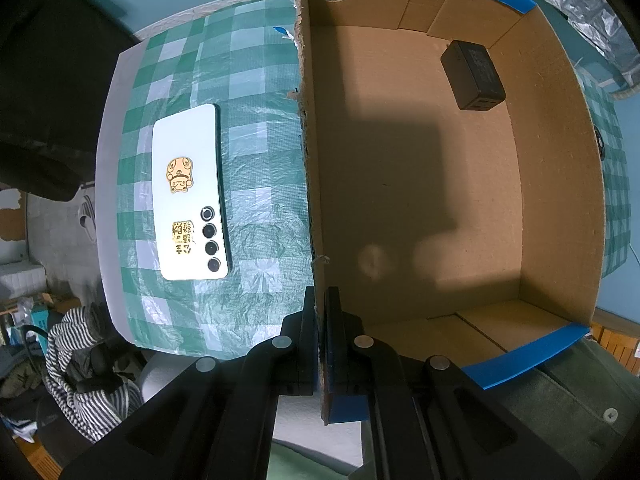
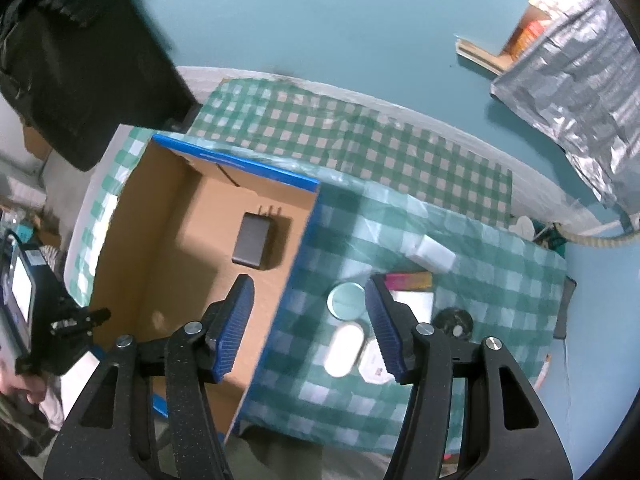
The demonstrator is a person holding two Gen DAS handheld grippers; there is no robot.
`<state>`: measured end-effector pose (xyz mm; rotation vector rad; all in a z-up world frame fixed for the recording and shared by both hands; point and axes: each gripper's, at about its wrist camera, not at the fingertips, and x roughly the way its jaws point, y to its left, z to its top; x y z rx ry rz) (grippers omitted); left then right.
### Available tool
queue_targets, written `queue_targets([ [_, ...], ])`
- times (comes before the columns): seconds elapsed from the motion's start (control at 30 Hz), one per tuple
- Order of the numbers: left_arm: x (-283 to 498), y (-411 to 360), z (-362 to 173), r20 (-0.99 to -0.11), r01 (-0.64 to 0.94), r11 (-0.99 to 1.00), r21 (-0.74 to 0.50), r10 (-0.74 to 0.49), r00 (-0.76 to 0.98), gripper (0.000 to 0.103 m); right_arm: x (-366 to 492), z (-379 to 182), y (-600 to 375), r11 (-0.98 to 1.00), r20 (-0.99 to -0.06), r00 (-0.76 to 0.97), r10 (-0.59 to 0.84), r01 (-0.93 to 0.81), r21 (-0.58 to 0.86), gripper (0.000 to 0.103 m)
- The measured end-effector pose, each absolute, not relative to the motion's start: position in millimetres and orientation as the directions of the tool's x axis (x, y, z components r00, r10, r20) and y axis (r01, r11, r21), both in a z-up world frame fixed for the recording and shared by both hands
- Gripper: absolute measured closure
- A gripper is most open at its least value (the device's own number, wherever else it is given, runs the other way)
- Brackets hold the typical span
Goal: Organize rigid objects
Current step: 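Move the right tool back to the items and close on the white octagonal puck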
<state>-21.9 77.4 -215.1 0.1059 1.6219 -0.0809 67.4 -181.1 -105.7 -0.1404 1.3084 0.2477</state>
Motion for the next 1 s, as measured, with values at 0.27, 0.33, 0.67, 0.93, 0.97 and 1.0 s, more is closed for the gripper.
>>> queue_targets([
  [0.27,-22.7,77.9,-214.7,-0.999,0.115,0.993,0.012,0.018,-0.051,0.1,50.0,-116.2,-228.1,0.988,-0.973,0.216,0.078,-0.15,0.046,0.037],
  [0.33,-22.7,78.1,-214.8,-0.998,0.115,0.993,0.011,0.017,-0.052,0.1,46.3,-126.4,-240.8,0.992,-0.978,0.196,0.07,-0.116,0.047,0.037],
  [0.67,-22.9,78.5,-214.9,-0.998,0.118,0.993,0.011,0.018,-0.053,0.1,32.3,-203.4,-283.6,0.998,-0.994,0.086,0.068,0.004,0.069,0.037],
  [0.93,-23.1,78.5,-214.4,-0.998,0.12,0.993,0.013,0.02,-0.052,0.1,24.1,-253.9,-293.3,0.997,-0.997,0.037,0.073,0.022,0.073,0.037],
  [0.97,-23.4,78.7,-214.5,-0.998,0.121,0.993,0.013,0.02,-0.053,0.1,23.5,-257.4,-293.6,0.997,-0.997,0.034,0.072,0.021,0.073,0.037],
  [1.0,-23.3,78.6,-214.5,-0.998,0.12,0.993,0.013,0.02,-0.053,0.1,22.9,-261.7,-294.1,0.997,-0.997,0.033,0.075,0.02,0.075,0.037],
])
